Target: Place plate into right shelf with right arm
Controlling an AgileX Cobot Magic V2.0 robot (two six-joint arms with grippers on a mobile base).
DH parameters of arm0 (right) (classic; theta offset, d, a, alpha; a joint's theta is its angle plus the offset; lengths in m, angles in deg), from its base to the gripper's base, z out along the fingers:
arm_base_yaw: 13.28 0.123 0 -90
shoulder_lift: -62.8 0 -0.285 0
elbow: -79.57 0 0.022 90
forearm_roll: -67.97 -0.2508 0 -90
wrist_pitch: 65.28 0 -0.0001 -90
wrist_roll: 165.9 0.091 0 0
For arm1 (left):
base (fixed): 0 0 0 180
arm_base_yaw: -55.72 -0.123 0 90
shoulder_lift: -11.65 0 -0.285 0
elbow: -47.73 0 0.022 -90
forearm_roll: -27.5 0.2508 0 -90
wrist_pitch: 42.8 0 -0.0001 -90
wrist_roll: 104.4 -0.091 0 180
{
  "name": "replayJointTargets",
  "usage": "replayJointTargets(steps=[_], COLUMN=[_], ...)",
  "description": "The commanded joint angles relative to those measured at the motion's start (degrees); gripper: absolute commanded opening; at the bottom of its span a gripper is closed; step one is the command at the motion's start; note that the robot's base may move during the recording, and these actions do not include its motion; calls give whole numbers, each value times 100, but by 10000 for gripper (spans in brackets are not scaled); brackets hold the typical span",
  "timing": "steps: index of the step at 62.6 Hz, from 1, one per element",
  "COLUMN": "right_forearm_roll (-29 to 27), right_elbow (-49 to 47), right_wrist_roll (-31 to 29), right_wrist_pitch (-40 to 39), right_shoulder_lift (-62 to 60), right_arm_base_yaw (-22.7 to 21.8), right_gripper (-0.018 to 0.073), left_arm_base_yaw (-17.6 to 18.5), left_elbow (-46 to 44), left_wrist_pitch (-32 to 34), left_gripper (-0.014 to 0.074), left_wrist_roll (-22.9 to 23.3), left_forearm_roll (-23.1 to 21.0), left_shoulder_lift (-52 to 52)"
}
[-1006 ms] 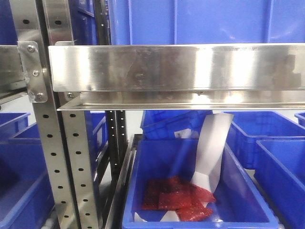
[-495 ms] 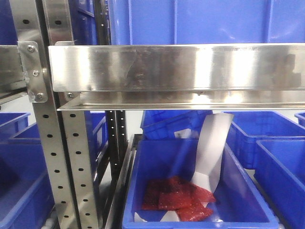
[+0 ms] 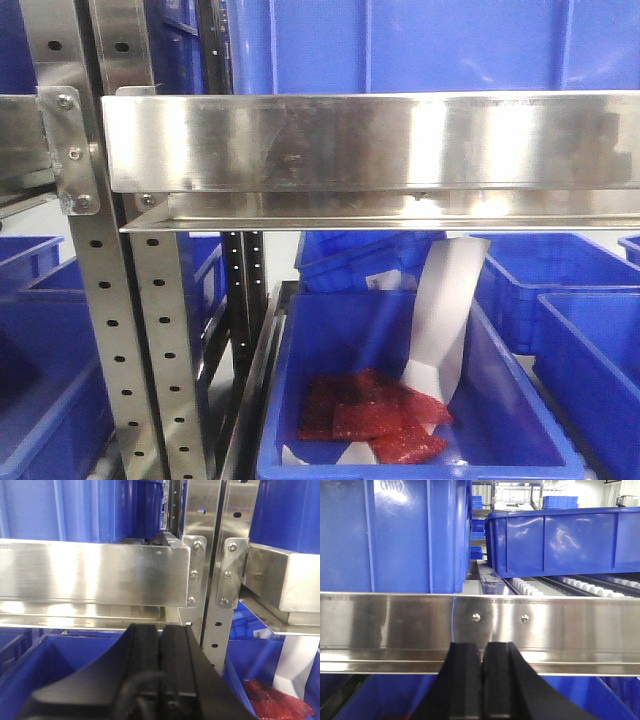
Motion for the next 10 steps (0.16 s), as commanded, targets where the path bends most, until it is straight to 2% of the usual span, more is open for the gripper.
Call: replayJointTargets(steps=[1, 10], right_forearm_roll=[-27, -27], right_elbow=[-79, -79], right_wrist_roll=[0, 0], right_wrist_pitch=[-531, -531], right_shoulder_lift=[-102, -102], right_arm_base_yaw=[-20, -20], right_gripper=[53, 53], left_arm_base_yaw=[11, 11], left_elbow=[59, 59], left_wrist_pitch=[516, 516], left_gripper=[-128, -128], left_wrist_roll=[40, 40], left_forearm_roll=[-47, -47], left_shoulder_lift=[-59, -59])
